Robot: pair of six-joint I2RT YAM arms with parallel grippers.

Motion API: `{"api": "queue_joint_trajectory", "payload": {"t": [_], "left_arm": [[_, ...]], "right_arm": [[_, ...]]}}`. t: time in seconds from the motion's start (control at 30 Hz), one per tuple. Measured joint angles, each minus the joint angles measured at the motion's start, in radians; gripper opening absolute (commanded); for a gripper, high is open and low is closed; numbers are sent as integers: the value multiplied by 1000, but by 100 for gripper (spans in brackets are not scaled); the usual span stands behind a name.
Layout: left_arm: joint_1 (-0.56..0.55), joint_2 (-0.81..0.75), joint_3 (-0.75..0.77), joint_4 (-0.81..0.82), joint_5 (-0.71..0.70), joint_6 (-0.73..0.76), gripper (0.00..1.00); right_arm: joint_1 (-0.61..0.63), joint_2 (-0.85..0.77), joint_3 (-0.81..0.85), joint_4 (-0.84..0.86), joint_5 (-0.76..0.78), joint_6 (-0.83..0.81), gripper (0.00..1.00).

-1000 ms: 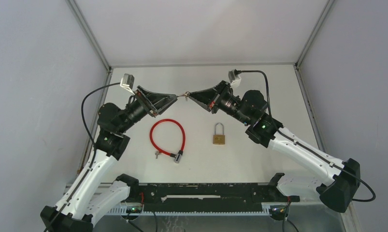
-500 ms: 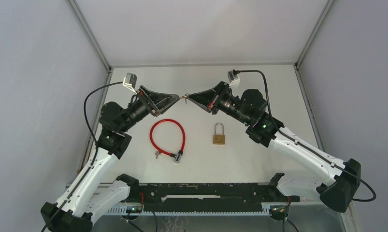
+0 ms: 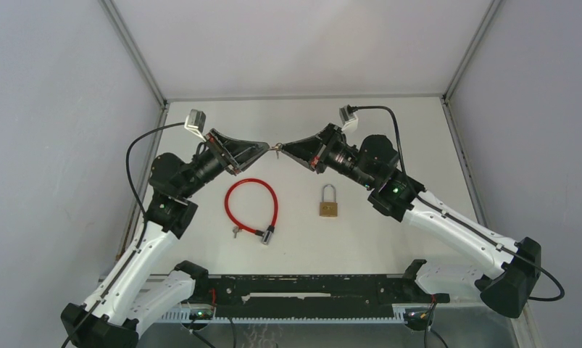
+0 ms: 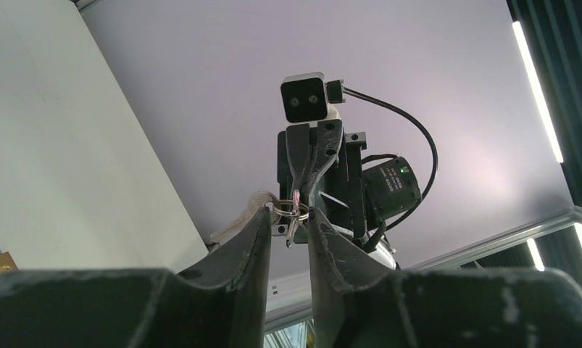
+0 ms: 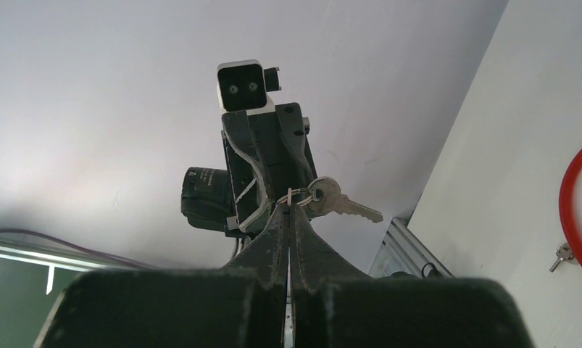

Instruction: Unlock with the key

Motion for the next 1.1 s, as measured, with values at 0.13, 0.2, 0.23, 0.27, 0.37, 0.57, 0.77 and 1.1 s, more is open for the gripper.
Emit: {"api": "queue_joint_trajectory", "payload": {"t": [0.13, 0.2, 0.23, 0.27, 0.37, 0.57, 0.77, 1.1], "left_arm": [[0, 0, 0, 0, 0, 0, 24], [-1, 1, 0, 0, 0, 0, 24], [-2, 1, 0, 0, 0, 0, 25], [-3, 1, 0, 0, 1, 0, 25], [-4, 1, 0, 0, 1, 0, 27], [-4, 1, 0, 0, 0, 0, 26], [-5, -5, 0, 0, 0, 0, 26], [-5, -7, 0, 0, 0, 0, 30]], "right_arm": [[3, 3, 0, 0, 2, -6, 0], [4, 4, 0, -1, 3, -8, 0], [4, 5, 0, -3, 3, -11, 0], [4, 5, 2, -9, 3, -14, 0], [4, 12, 14, -23, 3, -22, 0], [5, 18, 23, -30, 6, -33, 0], [5, 18, 23, -38, 10, -37, 0], [5, 18, 23, -38, 27, -41, 0]]}}
